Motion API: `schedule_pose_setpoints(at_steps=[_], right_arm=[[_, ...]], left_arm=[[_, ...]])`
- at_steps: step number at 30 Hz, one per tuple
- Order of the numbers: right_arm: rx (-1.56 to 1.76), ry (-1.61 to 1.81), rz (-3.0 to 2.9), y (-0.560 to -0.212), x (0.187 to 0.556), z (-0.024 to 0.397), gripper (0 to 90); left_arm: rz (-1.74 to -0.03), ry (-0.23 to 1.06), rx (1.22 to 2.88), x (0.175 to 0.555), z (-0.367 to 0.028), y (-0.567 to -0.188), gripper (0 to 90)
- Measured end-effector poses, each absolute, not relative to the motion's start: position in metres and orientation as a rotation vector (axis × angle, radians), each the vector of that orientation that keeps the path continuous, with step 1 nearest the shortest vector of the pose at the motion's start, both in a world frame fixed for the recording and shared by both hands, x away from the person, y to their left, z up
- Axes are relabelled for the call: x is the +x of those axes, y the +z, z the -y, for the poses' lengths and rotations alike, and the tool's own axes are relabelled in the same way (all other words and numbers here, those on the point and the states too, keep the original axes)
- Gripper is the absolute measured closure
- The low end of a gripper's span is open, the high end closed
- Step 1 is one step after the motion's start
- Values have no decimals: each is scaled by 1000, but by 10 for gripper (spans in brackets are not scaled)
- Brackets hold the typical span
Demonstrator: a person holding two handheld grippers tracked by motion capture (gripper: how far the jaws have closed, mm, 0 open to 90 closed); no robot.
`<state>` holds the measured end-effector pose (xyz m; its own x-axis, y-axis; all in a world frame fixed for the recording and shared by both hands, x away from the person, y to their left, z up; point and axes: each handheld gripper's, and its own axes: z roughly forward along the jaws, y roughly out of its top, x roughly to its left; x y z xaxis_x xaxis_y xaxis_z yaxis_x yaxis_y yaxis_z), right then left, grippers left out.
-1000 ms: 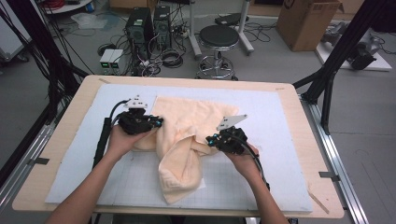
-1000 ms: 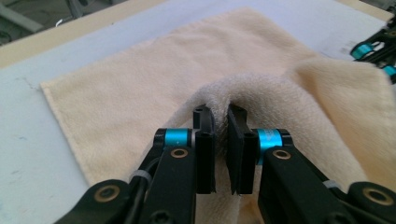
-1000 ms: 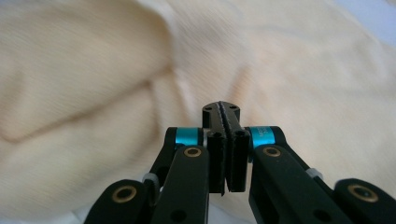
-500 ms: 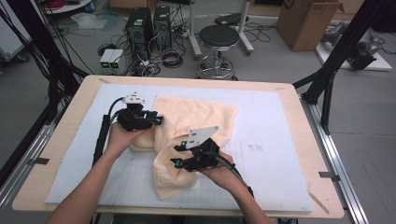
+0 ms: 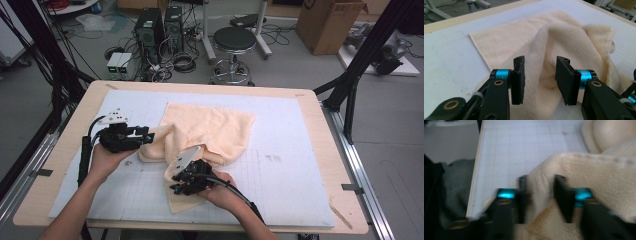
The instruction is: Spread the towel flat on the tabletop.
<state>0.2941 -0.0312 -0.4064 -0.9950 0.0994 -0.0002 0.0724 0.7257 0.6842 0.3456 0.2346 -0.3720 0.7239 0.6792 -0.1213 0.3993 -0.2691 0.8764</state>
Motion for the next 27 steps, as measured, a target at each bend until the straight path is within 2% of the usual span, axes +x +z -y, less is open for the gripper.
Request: schedule_pose_setpoints(at_steps=[1,3,7,13,16,21,27], right_arm=[[136,1130,-2889,-407,294,32,810],[144,1166,-2878,-404,296,36,837],[219,1303,-2743,-385,303,58,841],[499,1447,-2492,-359,323,123,840],[616,1398,-2417,-356,332,156,840],[769,1394,-2340,-359,343,203,841],[784,1388,-2347,-363,347,209,839]], left_arm=[[-826,338,1898,342,-235,-375,589],[-809,337,1916,335,-234,-379,580],[-767,310,1934,323,-228,-385,579],[-714,250,1965,316,-204,-397,589],[-689,247,2023,318,-190,-405,583],[-712,277,2068,328,-174,-417,505],[-809,334,2088,348,-162,-430,530]])
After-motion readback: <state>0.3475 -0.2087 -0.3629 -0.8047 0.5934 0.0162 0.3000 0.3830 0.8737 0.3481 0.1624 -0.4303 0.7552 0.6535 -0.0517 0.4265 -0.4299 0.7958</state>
